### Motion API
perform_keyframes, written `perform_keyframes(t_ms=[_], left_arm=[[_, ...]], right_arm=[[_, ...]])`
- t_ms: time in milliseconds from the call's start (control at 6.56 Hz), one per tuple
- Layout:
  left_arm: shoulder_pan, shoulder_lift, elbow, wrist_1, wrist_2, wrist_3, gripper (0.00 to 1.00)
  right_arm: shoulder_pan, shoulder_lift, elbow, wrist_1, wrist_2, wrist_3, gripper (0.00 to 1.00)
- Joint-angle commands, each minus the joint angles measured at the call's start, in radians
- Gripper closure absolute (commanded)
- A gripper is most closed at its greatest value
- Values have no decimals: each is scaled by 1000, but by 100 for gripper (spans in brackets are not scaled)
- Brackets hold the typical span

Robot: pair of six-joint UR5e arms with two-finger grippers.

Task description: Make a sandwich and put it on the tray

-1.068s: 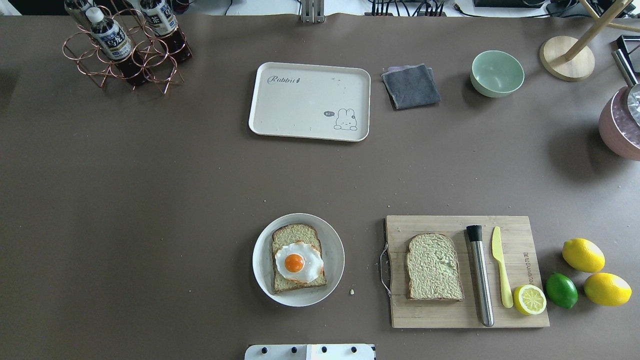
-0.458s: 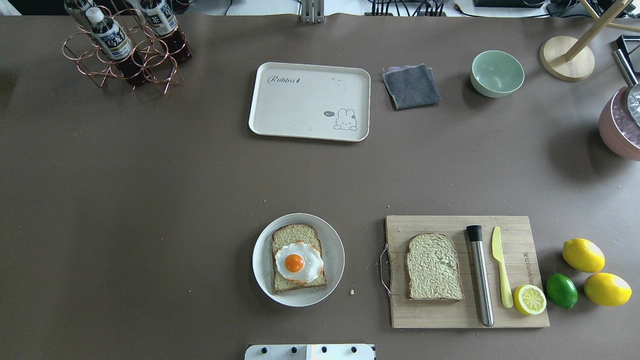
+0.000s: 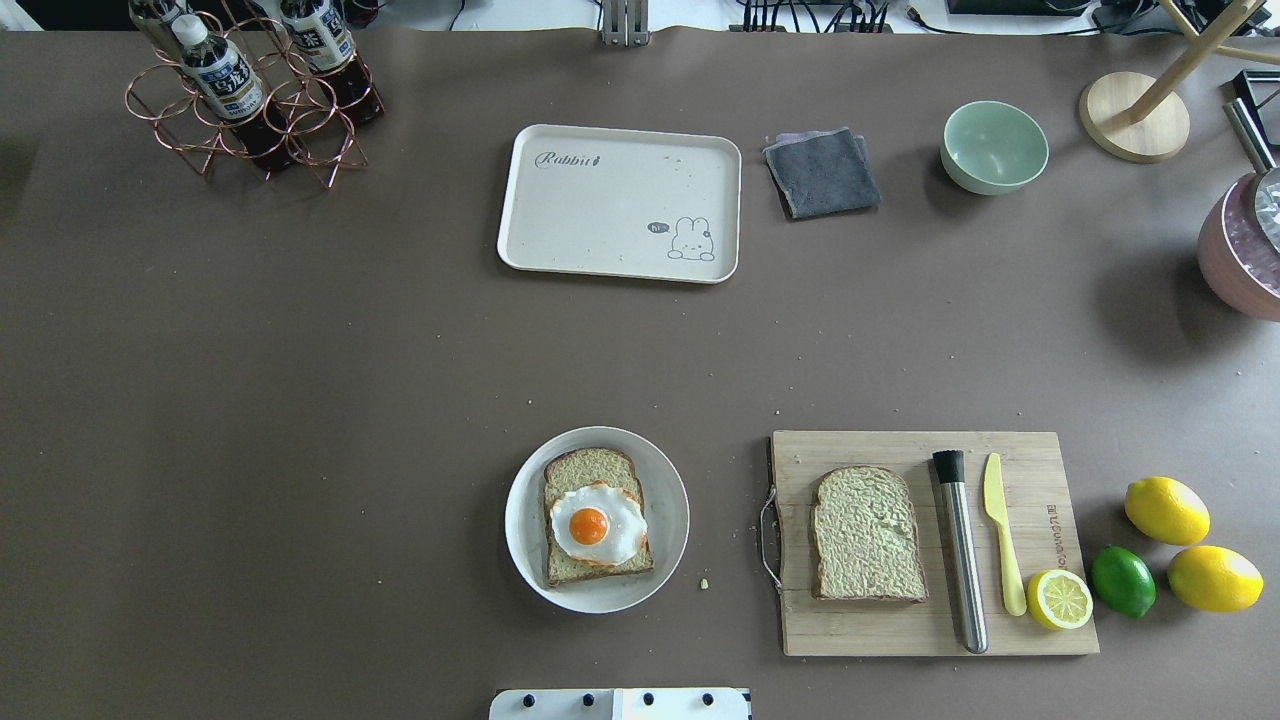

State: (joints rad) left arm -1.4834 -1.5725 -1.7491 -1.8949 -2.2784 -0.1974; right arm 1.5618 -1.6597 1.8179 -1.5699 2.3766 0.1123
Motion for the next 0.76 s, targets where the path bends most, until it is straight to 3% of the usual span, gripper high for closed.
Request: perform_keyframes(t_ms=[0,610], left_arm=[[0,-6,8,0,0,0,3],[0,-11,20,-3,0,1,2]], right_arm=[[0,0,3,1,3,1,0],[0,3,1,1,4,1,0]])
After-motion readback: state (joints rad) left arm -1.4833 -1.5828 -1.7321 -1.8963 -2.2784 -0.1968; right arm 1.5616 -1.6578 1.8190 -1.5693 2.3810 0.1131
